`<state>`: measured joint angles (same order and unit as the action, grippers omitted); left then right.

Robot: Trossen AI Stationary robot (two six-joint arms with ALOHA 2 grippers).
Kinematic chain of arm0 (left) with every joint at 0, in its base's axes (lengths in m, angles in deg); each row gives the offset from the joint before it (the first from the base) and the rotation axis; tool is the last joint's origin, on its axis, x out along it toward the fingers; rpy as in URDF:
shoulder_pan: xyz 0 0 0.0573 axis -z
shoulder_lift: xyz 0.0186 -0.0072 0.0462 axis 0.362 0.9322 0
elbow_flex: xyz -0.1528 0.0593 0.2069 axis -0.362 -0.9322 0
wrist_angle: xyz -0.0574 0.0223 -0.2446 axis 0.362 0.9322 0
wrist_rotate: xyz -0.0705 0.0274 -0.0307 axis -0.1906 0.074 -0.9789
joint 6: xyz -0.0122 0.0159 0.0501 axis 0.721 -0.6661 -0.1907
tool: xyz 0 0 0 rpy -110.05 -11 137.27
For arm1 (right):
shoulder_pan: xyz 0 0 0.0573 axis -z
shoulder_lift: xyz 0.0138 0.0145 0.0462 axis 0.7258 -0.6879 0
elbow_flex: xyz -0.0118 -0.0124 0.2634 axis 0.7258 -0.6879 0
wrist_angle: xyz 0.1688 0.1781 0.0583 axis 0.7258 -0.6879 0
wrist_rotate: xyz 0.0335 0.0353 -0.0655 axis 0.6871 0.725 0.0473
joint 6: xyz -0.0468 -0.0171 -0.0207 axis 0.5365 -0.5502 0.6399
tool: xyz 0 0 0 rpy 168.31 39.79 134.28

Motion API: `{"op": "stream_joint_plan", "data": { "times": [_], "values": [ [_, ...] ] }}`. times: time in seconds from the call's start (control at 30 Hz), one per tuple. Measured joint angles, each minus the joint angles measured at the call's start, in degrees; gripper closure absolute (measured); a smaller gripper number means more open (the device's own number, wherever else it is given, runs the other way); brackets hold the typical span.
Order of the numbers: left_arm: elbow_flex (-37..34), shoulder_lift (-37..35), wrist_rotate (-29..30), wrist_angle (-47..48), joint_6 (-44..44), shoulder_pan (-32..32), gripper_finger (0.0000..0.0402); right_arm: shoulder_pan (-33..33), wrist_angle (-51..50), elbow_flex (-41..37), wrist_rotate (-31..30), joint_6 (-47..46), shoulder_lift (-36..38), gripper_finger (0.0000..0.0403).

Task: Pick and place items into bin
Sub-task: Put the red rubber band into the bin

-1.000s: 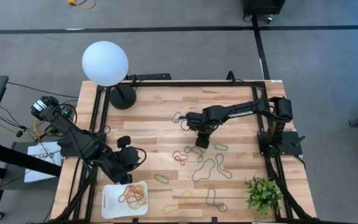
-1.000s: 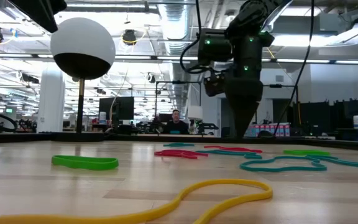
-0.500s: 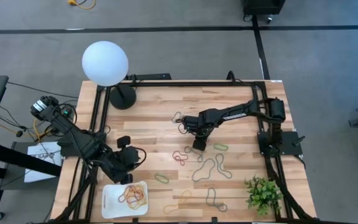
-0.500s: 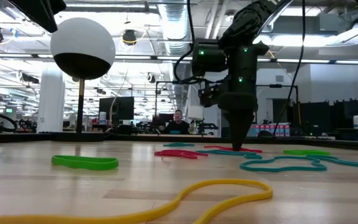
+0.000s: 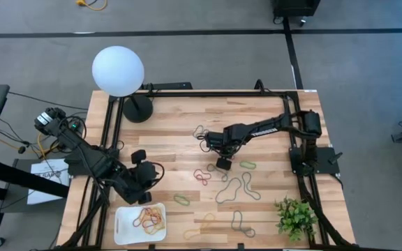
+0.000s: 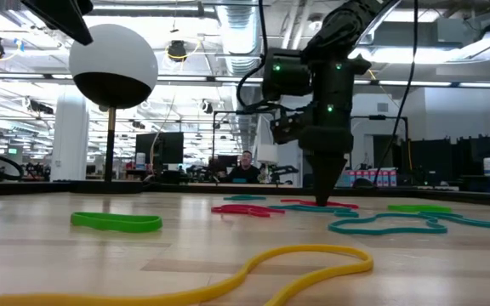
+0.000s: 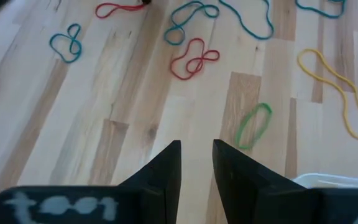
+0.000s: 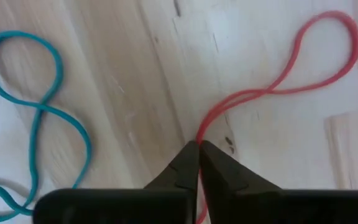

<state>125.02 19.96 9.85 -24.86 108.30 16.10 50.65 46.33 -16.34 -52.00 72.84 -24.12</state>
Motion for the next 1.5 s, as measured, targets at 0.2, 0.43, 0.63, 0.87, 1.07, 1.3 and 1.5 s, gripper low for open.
{"op": "stream_joint_plan", "data": {
  "times": [0.2, 0.43, 0.63, 0.87, 1.07, 1.3, 1.5],
  "values": [
    [0.0, 0.5, 4.9, -0.1, -2.7, -3.4, 0.0320, -4.4, 5.9, 2.4, 0.0, 0.5, 6.5, 0.0399],
    [0.0, 4.3, 2.1, -2.1, -10.8, -10.4, 0.0305, -10.3, 24.2, 2.5, 0.4, 5.7, 8.3, 0.0401],
    [0.0, 11.8, 1.9, -10.2, -20.4, -13.6, 0.0256, -13.6, 27.5, 2.7, 0.3, 5.5, 6.9, 0.0402],
    [0.0, 18.2, 5.7, -24.7, -31.1, -13.9, 0.0205, -15.0, 27.6, 2.6, 0.2, 4.5, 6.8, 0.0402],
    [0.0, 20.4, 4.7, -33.5, -36.4, -14.5, 0.0186, -14.9, 28.2, 2.5, 0.2, 4.5, 6.8, 0.0402],
    [0.0, 20.4, 3.3, -36.6, -40.9, -14.9, 0.0194, -14.9, 30.7, 2.5, 0.2, 4.4, 6.8, 0.0402],
    [0.0, 20.4, 2.5, -36.7, -41.6, -14.9, 0.0250, -14.9, 32.6, 2.5, 0.3, 4.5, 6.8, 0.0400]
  ]
}}
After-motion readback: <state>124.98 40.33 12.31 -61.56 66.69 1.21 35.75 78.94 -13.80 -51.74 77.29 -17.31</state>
